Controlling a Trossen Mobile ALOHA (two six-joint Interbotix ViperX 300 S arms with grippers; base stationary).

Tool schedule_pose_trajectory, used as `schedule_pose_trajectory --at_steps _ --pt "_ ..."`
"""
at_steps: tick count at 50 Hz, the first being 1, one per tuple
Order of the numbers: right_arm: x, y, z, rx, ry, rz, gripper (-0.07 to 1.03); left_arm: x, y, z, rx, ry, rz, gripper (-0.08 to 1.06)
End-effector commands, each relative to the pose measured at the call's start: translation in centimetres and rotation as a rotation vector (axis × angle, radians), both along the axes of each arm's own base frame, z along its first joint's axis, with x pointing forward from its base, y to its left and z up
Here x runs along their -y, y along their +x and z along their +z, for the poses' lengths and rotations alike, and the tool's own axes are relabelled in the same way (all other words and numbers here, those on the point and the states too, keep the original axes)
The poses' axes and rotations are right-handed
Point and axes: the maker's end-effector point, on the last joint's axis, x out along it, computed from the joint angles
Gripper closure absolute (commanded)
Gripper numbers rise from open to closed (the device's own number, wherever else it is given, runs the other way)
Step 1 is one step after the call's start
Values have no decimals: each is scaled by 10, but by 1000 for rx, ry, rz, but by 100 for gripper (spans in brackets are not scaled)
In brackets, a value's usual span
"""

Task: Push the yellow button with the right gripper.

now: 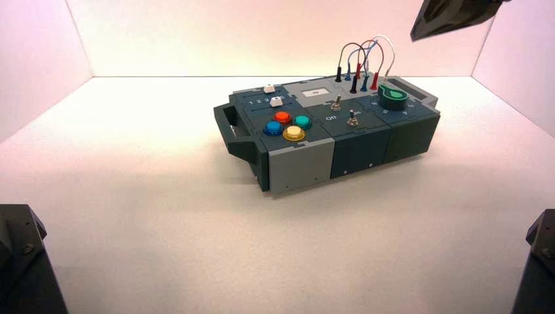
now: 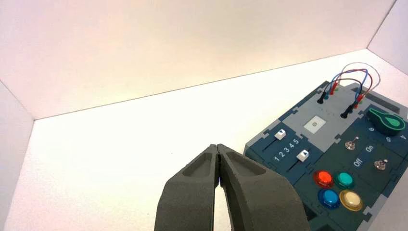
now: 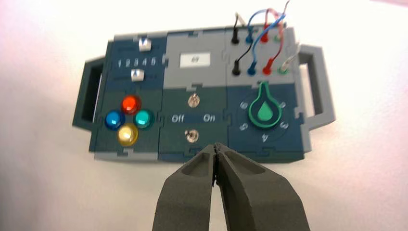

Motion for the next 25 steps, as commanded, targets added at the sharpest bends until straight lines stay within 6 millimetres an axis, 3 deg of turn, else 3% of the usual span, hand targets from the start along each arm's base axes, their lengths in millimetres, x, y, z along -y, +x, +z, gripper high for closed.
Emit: schedule_pose_trajectory --at_steps 1,25 --pt "-8 5 13 29 18 19 99 -1 3 6 21 -4 8 101" --pt "-20 1 6 -5 -3 69 98 -2 3 6 27 -5 10 101"
